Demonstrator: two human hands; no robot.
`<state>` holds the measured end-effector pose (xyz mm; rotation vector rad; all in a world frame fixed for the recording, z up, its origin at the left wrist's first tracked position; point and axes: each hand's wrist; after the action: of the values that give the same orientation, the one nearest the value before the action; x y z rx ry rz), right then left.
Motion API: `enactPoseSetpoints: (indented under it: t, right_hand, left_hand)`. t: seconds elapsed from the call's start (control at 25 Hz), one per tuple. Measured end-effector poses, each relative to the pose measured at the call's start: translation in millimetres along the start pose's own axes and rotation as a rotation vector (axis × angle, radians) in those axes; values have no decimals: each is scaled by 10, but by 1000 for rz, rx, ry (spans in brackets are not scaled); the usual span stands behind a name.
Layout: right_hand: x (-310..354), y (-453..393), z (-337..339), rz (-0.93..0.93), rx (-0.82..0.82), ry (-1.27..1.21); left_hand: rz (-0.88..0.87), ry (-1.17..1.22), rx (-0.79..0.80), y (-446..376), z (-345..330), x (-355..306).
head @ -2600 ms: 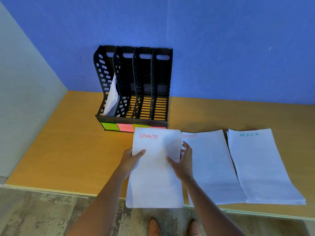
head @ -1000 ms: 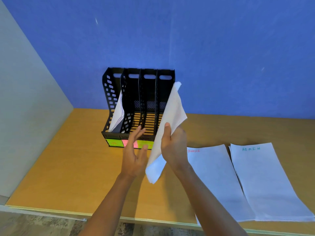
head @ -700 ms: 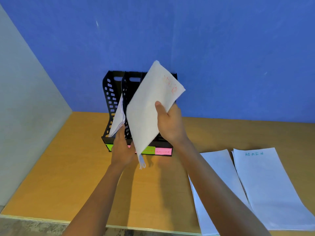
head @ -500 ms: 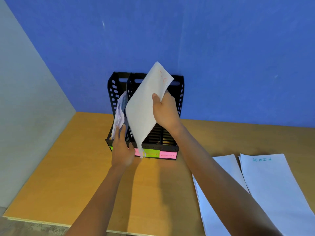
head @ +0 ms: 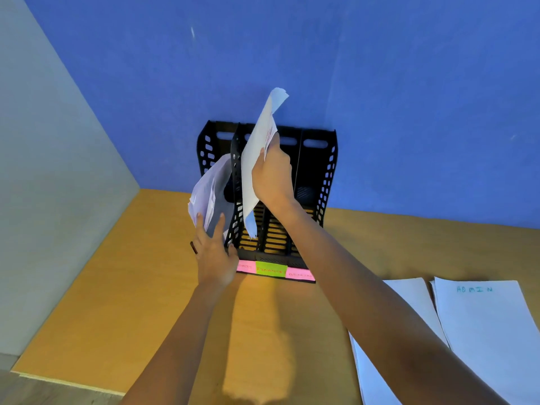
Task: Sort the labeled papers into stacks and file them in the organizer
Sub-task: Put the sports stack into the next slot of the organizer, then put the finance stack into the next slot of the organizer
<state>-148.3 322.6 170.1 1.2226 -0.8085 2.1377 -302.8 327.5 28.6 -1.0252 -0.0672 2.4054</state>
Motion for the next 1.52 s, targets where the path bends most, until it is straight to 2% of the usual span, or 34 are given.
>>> enactPoseSetpoints:
  t: [0.2, 0.4, 0.52, 0.6, 0.72, 0.8, 0.92, 1.04, 1.12, 1.2, 1.36, 1.44, 1.52]
  right_hand:
    - [-385, 71, -288, -23, 98, -41]
    - [-831, 324, -573, -86, 203, 76]
    - [-978, 397, -718, -210, 192, 32]
    - [-1007, 442, -718, -205, 206, 57]
    - [-1041, 536, -617, -182, 324, -131]
    - [-1060, 661, -478, -192, 279, -181]
    - [-1217, 897, -118, -118, 88, -171]
    - [-1618, 1150, 489, -132, -139, -133]
    - [-2004, 1338, 959, -266, -205, -38]
    - [-2378, 1529, 1336, -433, -173, 120]
    - [-2883, 1963, 1834, -678, -31, 465]
    - [-2971, 2127, 1930, -692, 28, 476]
    - [-3017, 2218, 1973, -679, 52, 454]
  left_hand:
    - [-12, 34, -13, -8, -62, 11]
    - [-28, 3, -63, 27, -138, 22]
    - [-12, -33, -105, 80, -164, 26]
    - [-10, -38, -173, 133, -171, 29]
    - [-49, -2, -234, 252, -213, -54]
    - [-64, 53, -235, 362, -297, -169]
    - [-77, 135, -205, 578, -522, -410]
    - [-105, 182, -84, 850, -815, -663]
    - [-108, 156, 71, 1017, -1043, -801]
    - [-43, 138, 247, 1140, -1250, -859]
    - [250, 137, 632, 1336, -1589, -1083]
    - [379, 200, 674, 1426, -1710, -1212]
    - [490, 300, 629, 1484, -1829, -1299]
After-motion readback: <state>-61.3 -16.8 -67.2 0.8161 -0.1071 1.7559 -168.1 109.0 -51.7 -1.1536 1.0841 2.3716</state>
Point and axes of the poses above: each hand's wrist, its own y-axis away from the middle knuckle, its own z-axis out of the back of the hand, x = y × z, and after that the axes turned 7 degrees about -z, right-handed
